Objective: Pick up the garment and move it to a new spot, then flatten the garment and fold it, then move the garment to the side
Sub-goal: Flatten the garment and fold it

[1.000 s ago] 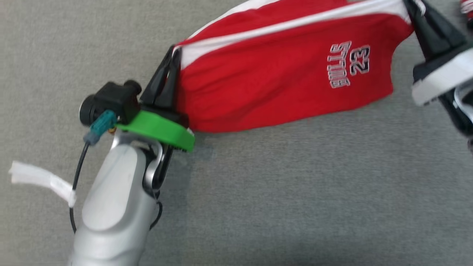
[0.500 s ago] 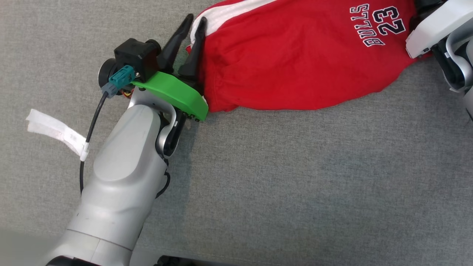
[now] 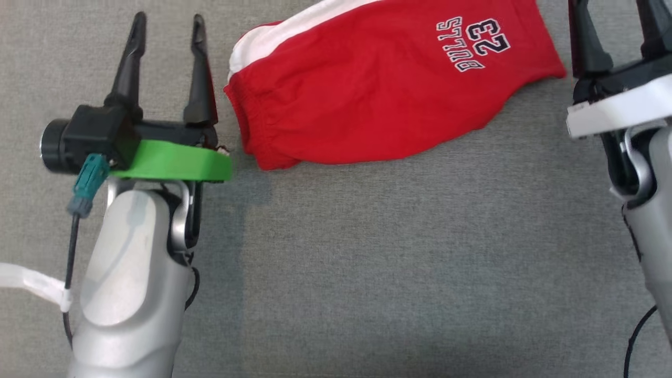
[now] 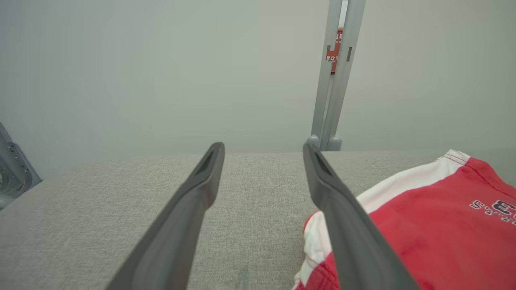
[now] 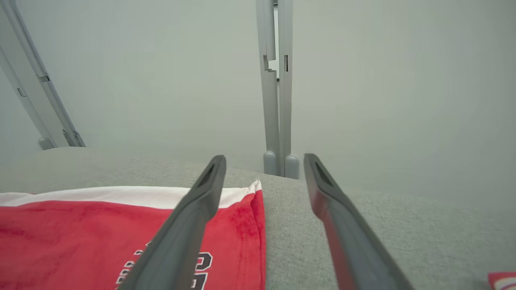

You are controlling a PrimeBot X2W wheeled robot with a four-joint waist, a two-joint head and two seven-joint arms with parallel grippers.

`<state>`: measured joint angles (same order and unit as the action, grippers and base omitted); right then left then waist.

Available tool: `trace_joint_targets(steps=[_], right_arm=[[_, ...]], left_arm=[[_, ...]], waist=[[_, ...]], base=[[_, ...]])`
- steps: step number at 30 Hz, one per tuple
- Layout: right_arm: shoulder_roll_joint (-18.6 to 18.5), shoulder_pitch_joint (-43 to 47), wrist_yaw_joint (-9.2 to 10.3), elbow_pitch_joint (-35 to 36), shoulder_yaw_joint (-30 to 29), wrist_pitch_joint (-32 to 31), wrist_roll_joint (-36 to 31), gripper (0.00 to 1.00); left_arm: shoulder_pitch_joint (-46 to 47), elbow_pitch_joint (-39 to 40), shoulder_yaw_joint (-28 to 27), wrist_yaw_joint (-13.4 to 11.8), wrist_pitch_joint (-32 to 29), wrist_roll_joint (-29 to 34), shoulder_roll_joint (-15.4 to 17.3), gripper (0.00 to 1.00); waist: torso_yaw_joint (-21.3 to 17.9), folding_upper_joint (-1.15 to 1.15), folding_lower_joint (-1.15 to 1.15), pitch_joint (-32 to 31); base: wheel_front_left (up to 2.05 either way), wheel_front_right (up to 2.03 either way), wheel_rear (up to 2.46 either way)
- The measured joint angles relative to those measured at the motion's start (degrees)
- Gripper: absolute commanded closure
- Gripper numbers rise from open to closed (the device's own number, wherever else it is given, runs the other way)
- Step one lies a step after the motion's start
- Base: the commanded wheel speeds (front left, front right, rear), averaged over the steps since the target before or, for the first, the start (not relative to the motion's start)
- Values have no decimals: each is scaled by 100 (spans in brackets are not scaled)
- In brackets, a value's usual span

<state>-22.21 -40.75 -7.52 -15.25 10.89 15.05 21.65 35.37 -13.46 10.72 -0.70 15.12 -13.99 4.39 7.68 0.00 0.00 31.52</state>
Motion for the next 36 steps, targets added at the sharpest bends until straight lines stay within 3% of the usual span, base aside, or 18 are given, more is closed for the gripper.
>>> trace_joint_targets(steps=[7,17,36], right_arm=[[573,1394,0,901,-678,0,-356,0],[836,2760,0,1462,-954,-27,-520,0],[734,3011,0,1791,-1094,-325,-556,0]], left_arm=[[-750,256,-425,-82,0,254,107,0],[-1807,394,-645,-136,0,397,87,0],[-2032,487,-638,-88,0,441,-16,0]], waist=[[-363,0,0,-370],[-712,0,0,-971],[-771,0,0,-1177]], base=[[0,0,0],[0,0,0],[0,0,0]])
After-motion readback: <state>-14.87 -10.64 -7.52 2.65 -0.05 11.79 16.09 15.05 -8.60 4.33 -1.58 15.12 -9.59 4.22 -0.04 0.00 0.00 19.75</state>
